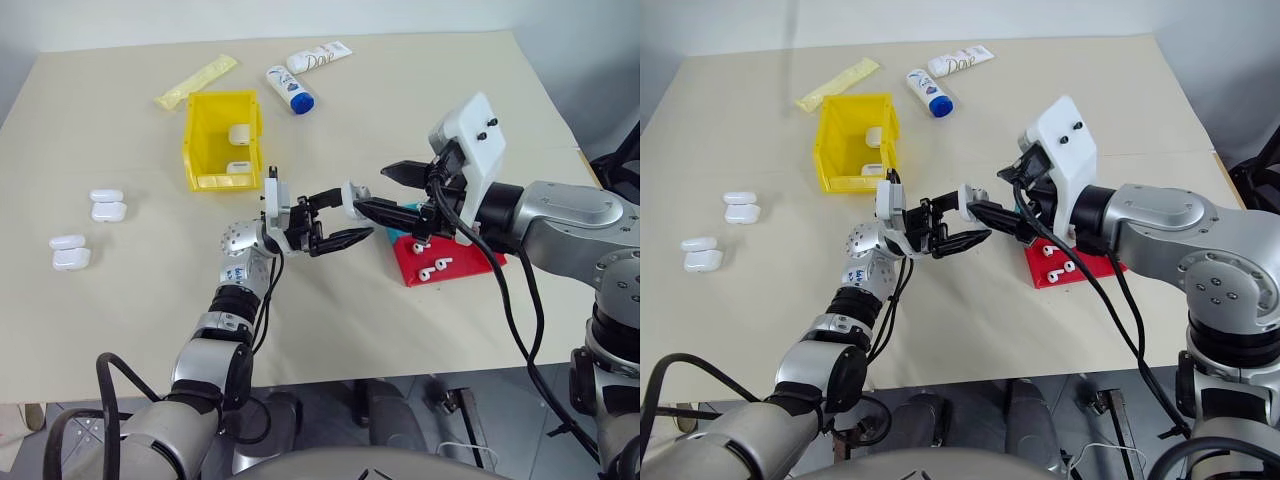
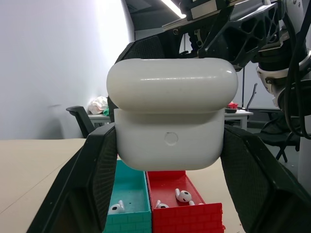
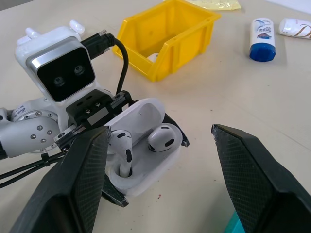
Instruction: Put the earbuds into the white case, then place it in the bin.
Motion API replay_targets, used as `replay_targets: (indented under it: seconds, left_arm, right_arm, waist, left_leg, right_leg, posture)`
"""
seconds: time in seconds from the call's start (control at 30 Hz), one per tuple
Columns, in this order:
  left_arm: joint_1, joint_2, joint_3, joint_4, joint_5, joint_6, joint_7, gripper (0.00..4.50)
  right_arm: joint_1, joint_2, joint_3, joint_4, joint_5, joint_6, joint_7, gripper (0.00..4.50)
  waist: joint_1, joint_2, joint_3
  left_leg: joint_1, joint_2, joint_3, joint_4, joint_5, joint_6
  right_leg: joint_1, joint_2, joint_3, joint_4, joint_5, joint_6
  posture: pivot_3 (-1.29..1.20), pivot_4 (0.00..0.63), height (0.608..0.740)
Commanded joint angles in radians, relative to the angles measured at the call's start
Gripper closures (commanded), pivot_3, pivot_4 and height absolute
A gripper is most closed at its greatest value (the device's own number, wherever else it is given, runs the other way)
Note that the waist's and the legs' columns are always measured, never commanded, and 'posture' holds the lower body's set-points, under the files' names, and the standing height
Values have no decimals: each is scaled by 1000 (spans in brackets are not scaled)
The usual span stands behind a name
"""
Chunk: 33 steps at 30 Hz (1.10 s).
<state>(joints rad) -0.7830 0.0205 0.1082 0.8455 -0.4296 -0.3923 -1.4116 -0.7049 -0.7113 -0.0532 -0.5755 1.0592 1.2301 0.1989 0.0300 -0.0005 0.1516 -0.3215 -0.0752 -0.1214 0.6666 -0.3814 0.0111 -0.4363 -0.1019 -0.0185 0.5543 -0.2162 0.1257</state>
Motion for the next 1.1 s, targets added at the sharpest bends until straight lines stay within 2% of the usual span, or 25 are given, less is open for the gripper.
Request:
replay_targets:
  seconds: [0.03,0.53,0.77,1.1]
  left_arm:
    - [-30,-8,9,-18,-15,-22,-5,1712]
    - [-24,4,15,-13,-18,-24,-17,1712]
    - [-32,17,26,2,-19,-17,-34,1712]
    - [-60,21,36,40,-12,-19,-47,1712]
  right_arm:
    - [-2,-4,-5,0,-22,9,-1,1047]
    - [-41,-34,-59,-63,43,81,-13,1047]
    - [13,-89,-114,-107,43,60,3,1047]
    - [12,-62,-95,-89,19,31,-16,1047]
  waist:
    - [0,0,0]
    - [0,0,0]
    - [4,0,0]
    - [2,0,0]
  left_leg:
    - [0,0,0,0,0,0]
    - [0,0,0,0,0,0]
    - [0,0,0,0,0,0]
    - [0,0,0,0,0,0]
  right_leg:
    - [0,0,0,0,0,0]
    - [0,0,0,0,0,0]
    - [0,0,0,0,0,0]
    - [0,0,0,0,0,0]
  posture:
    - [0,150,740]
    - [0,150,740]
    - [0,150,740]
    - [0,150,740]
